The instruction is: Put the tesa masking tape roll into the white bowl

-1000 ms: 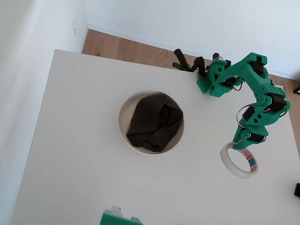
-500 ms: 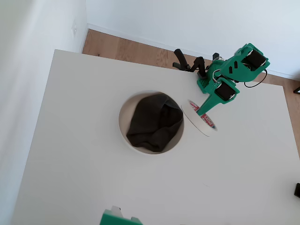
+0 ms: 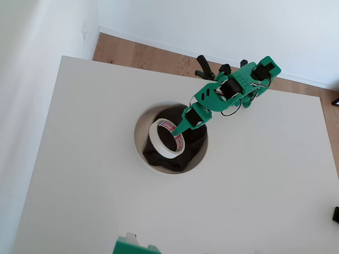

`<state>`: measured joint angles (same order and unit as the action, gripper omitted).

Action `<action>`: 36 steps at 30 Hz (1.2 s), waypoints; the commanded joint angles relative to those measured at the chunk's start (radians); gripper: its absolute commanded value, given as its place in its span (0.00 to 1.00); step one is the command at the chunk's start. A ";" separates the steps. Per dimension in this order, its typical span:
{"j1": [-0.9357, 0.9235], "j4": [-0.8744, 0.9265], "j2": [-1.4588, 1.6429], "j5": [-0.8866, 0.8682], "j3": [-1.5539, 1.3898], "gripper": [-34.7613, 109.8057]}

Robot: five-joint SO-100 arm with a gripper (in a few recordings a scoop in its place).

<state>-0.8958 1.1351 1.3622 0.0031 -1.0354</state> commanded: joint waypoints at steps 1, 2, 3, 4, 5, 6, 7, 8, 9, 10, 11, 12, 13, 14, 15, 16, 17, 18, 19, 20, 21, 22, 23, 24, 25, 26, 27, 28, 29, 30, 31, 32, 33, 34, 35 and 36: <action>-0.008 -0.038 -0.014 0.006 0.072 0.18; 0.000 -0.038 -0.029 0.009 0.072 0.18; 0.009 -0.038 -0.041 0.009 0.072 0.18; 0.018 -0.037 -0.052 0.009 0.072 0.18; 0.028 -0.035 -0.058 0.005 0.072 0.18; 0.037 -0.029 -0.064 -0.002 0.072 0.18; 0.044 -0.021 -0.069 -0.003 0.072 0.18; 0.049 -0.015 -0.072 -0.008 0.072 0.18; 0.051 -0.011 -0.075 -0.012 0.072 0.18; 0.048 -0.006 -0.081 -0.017 0.071 0.18; 0.041 -0.002 -0.091 -0.017 0.071 0.18; 0.034 0.002 -0.098 -0.018 0.071 0.18; 0.026 0.006 -0.106 -0.017 0.071 0.18; 0.020 0.014 -0.114 -0.014 0.071 0.18; 0.018 0.023 -0.120 -0.011 0.071 0.18; 0.017 0.032 -0.124 -0.008 0.071 0.18; 0.017 0.038 -0.127 -0.006 0.071 0.18; 0.018 0.043 -0.127 -0.006 0.071 0.18; 0.020 0.048 -0.126 -0.006 0.071 0.18; 0.021 0.051 -0.120 -0.008 0.071 0.18; 0.017 0.052 -0.114 -0.011 0.071 0.18; 0.009 0.052 -0.103 -0.014 0.071 0.18; -0.002 0.054 -0.094 -0.017 0.071 0.18; -0.012 0.058 -0.086 -0.017 0.071 0.18; -0.025 0.061 -0.080 -0.015 0.071 0.18; -0.035 0.063 -0.077 -0.014 0.071 0.18; -0.046 0.063 -0.075 -0.011 0.071 0.18; -0.057 0.061 -0.075 -0.011 0.071 0.18; -0.066 0.060 -0.077 -0.009 0.071 0.18; -0.072 0.057 -0.081 -0.008 0.071 0.18; -0.075 0.055 -0.087 -0.006 0.071 0.18; -0.077 0.055 -0.094 -0.005 0.071 0.18; -0.080 0.057 -0.098 -0.003 0.071 0.18; -0.083 0.058 -0.101 -0.003 0.071 0.18; -0.087 0.060 -0.104 -0.003 0.071 0.18; -0.092 0.060 -0.106 -0.003 0.071 0.18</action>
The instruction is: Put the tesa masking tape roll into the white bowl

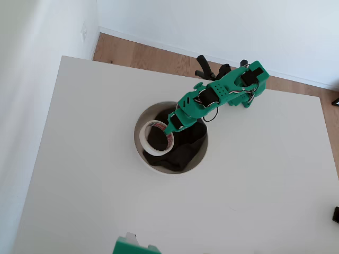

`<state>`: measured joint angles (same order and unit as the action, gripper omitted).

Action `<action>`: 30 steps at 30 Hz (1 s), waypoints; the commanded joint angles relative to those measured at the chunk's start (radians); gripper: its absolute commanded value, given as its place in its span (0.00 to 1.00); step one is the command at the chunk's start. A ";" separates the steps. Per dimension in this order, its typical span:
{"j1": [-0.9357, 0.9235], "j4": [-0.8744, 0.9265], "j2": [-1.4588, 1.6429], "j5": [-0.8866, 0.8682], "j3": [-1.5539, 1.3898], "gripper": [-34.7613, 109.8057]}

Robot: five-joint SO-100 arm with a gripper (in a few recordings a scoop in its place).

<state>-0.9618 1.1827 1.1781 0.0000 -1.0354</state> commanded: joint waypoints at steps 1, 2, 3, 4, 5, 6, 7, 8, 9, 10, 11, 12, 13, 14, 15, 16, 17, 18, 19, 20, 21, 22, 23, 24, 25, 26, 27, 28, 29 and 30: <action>-0.029 0.011 0.077 0.000 0.071 0.18; -0.034 0.006 0.075 0.002 0.071 0.18; -0.037 0.005 0.075 0.002 0.071 0.18; -0.041 0.002 0.077 0.002 0.071 0.18; -0.044 0.002 0.080 -0.002 0.071 0.18; -0.046 0.002 0.081 -0.003 0.071 0.19; -0.049 0.003 0.083 -0.005 0.071 0.20; -0.051 0.005 0.083 -0.006 0.071 0.22; -0.051 0.005 0.083 -0.006 0.071 0.22; -0.051 0.005 0.081 -0.006 0.071 0.22; -0.051 0.005 0.080 -0.006 0.071 0.22; -0.052 0.005 0.077 -0.006 0.071 0.22; -0.054 0.003 0.075 -0.006 0.071 0.22; -0.055 0.003 0.074 -0.006 0.071 0.21; -0.055 0.003 0.072 -0.006 0.071 0.22; -0.055 0.003 0.071 -0.006 0.071 0.22; -0.057 0.003 0.069 -0.006 0.071 0.23; -0.057 0.003 0.067 -0.008 0.071 0.25; -0.058 0.005 0.066 -0.009 0.071 0.25; -0.058 0.006 0.063 -0.009 0.071 0.25; -0.058 0.008 0.058 -0.009 0.071 0.25; -0.060 0.009 0.057 -0.009 0.071 0.25; -0.061 0.009 0.054 -0.011 0.071 0.24; -0.061 0.009 0.051 -0.012 0.071 0.25; -0.063 0.008 0.048 -0.014 0.071 0.26; -0.064 0.006 0.044 -0.015 0.071 0.27; -0.066 0.003 0.043 -0.017 0.071 0.28; -0.067 0.000 0.041 -0.021 0.071 0.28; -0.067 -0.003 0.041 -0.026 0.071 0.28; -0.069 -0.005 0.041 -0.034 0.071 0.29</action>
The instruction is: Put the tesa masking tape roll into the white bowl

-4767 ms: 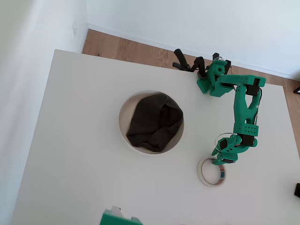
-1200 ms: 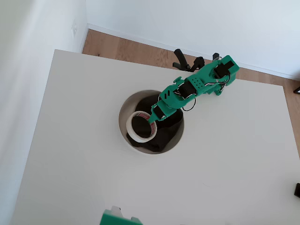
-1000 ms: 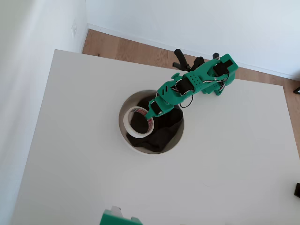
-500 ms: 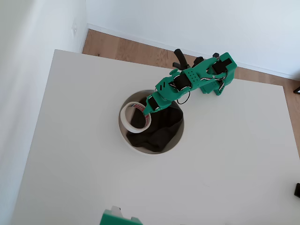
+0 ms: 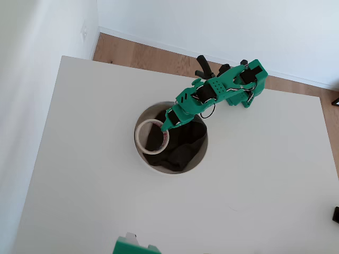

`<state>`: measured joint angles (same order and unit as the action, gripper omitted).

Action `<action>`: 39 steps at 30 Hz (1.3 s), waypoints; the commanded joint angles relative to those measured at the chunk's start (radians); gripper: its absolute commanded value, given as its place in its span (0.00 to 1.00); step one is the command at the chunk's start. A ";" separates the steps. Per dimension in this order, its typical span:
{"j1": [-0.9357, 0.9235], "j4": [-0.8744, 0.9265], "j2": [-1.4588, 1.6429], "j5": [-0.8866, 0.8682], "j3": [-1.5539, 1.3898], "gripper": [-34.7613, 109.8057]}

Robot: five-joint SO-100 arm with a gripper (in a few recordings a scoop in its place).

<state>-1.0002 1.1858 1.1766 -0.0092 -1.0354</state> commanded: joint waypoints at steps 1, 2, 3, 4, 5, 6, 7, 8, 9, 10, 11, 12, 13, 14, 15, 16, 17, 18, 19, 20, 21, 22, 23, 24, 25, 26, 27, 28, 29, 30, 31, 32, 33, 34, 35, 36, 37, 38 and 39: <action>-0.031 -0.008 0.043 -0.026 0.071 0.29; -0.031 -0.008 0.043 -0.026 0.071 0.29; -0.029 -0.008 0.043 -0.026 0.071 0.29; -0.028 -0.008 0.044 -0.026 0.071 0.29; -0.028 -0.009 0.044 -0.026 0.071 0.30; -0.028 -0.009 0.044 -0.025 0.071 0.30; -0.028 -0.011 0.044 -0.023 0.071 0.30; -0.028 -0.011 0.044 -0.023 0.071 0.31; -0.029 -0.011 0.044 -0.021 0.071 0.31; -0.029 -0.012 0.044 -0.021 0.071 0.32; -0.029 -0.011 0.044 -0.017 0.071 0.34; -0.029 -0.009 0.044 -0.015 0.071 0.34; -0.029 -0.008 0.044 -0.015 0.071 0.34; -0.029 -0.008 0.044 -0.015 0.071 0.35; -0.029 -0.008 0.044 -0.015 0.071 0.36; -0.029 -0.009 0.044 -0.015 0.071 0.36; -0.029 -0.011 0.044 -0.015 0.071 0.38; -0.029 -0.011 0.046 -0.015 0.071 0.38; -0.029 -0.011 0.046 -0.015 0.071 0.38; -0.028 -0.011 0.046 -0.015 0.071 0.37; -0.028 -0.012 0.048 -0.015 0.071 0.37; -0.028 -0.014 0.048 -0.017 0.071 0.36; -0.028 -0.014 0.048 -0.018 0.071 0.35; -0.028 -0.015 0.048 -0.018 0.071 0.34; -0.028 -0.015 0.048 -0.020 0.071 0.33; -0.028 -0.017 0.048 -0.020 0.071 0.31; -0.028 -0.017 0.048 -0.021 0.071 0.28; -0.028 -0.017 0.048 -0.021 0.071 0.25; -0.028 -0.017 0.048 -0.021 0.071 0.22; -0.028 -0.018 0.049 -0.021 0.071 0.19; -0.028 -0.018 0.051 -0.023 0.071 0.18; -0.026 -0.018 0.051 -0.023 0.071 0.18; -0.026 -0.018 0.051 -0.025 0.071 0.18; -0.026 -0.018 0.052 -0.025 0.071 0.18; -0.026 -0.020 0.052 -0.025 0.071 0.18; -0.025 -0.021 0.054 -0.023 0.071 0.18; -0.023 -0.026 0.058 -0.023 0.071 0.18; -0.023 -0.031 0.064 -0.023 0.071 0.18; -0.021 -0.034 0.075 -0.023 0.072 0.18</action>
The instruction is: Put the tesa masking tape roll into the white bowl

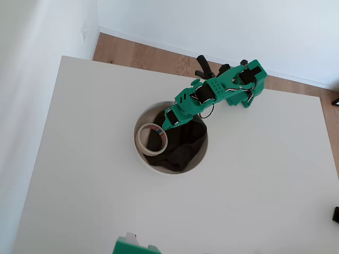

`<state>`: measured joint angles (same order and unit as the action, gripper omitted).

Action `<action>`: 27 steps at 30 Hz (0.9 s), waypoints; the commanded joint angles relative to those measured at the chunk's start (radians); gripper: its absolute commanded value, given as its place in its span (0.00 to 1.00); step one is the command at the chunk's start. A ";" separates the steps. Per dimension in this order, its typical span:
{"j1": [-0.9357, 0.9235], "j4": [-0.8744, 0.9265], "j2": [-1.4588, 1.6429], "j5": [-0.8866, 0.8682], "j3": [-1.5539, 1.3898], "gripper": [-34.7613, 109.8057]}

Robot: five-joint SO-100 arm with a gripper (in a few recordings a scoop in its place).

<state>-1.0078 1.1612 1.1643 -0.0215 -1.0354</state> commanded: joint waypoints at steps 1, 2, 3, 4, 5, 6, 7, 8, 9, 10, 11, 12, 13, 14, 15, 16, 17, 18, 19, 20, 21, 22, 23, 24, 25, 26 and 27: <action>-0.014 -0.012 0.100 -0.014 0.072 0.18; -0.012 -0.018 0.114 -0.017 0.072 0.18; -0.011 -0.021 0.130 -0.023 0.074 0.18; -0.008 -0.023 0.149 -0.026 0.074 0.18; -0.002 -0.025 0.169 -0.029 0.074 0.18; 0.005 -0.021 0.190 -0.031 0.077 0.18; 0.012 -0.017 0.213 -0.035 0.080 0.18; 0.020 -0.009 0.239 -0.041 0.086 0.18; 0.029 0.003 0.265 -0.046 0.094 0.18; 0.041 0.017 0.293 -0.048 0.100 0.18; 0.055 0.029 0.324 -0.048 0.101 0.18; 0.072 0.044 0.354 -0.044 0.103 0.18; 0.087 0.060 0.387 -0.044 0.103 0.18; 0.107 0.077 0.419 -0.041 0.103 0.18; 0.129 0.097 0.446 -0.035 0.103 0.18; 0.152 0.118 0.477 -0.031 0.103 0.18; 0.176 0.141 0.505 -0.028 0.101 0.18; 0.204 0.166 0.532 -0.023 0.101 0.18; 0.232 0.190 0.558 -0.015 0.100 0.18; 0.262 0.216 0.584 -0.009 0.100 0.18; 0.295 0.242 0.612 -0.008 0.098 0.18; 0.325 0.268 0.637 -0.008 0.098 0.18; 0.357 0.295 0.663 -0.005 0.097 0.18; 0.393 0.324 0.687 -0.002 0.097 0.18; 0.425 0.350 0.713 -0.002 0.095 0.18; 0.460 0.376 0.736 -0.002 0.094 0.18; 0.492 0.400 0.759 -0.002 0.092 0.18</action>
<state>-0.6059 1.4880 1.7641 -0.0199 -1.0078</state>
